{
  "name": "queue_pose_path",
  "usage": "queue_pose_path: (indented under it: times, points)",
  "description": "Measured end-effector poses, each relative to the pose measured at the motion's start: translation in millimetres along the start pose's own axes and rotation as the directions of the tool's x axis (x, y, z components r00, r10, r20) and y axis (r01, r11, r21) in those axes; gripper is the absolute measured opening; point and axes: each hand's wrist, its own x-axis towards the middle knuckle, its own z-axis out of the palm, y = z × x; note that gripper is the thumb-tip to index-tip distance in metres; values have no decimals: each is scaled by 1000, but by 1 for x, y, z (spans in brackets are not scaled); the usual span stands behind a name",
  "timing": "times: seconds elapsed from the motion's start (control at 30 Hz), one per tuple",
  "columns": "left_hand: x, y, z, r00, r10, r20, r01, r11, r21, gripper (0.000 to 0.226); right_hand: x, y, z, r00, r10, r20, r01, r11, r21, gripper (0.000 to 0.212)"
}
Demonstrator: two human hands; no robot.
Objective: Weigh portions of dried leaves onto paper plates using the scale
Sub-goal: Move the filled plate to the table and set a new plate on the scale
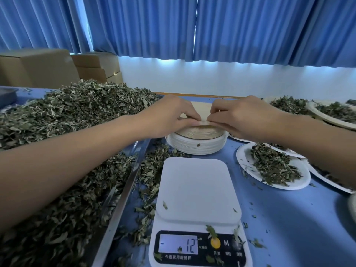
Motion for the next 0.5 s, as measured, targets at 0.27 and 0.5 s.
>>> queue_pose_path:
  times: [0.27, 0.5]
  points:
    - [-6, 18, -13, 995, 67, -80, -59, 993, 102, 20, -7, 2, -13, 997, 69, -43, -65, 994, 90, 47]
    - [-65, 64, -17, 975, 195, -102, -188, 979, 72, 22, -55, -48, -30, 980, 57, -189, -31, 989, 141, 26]
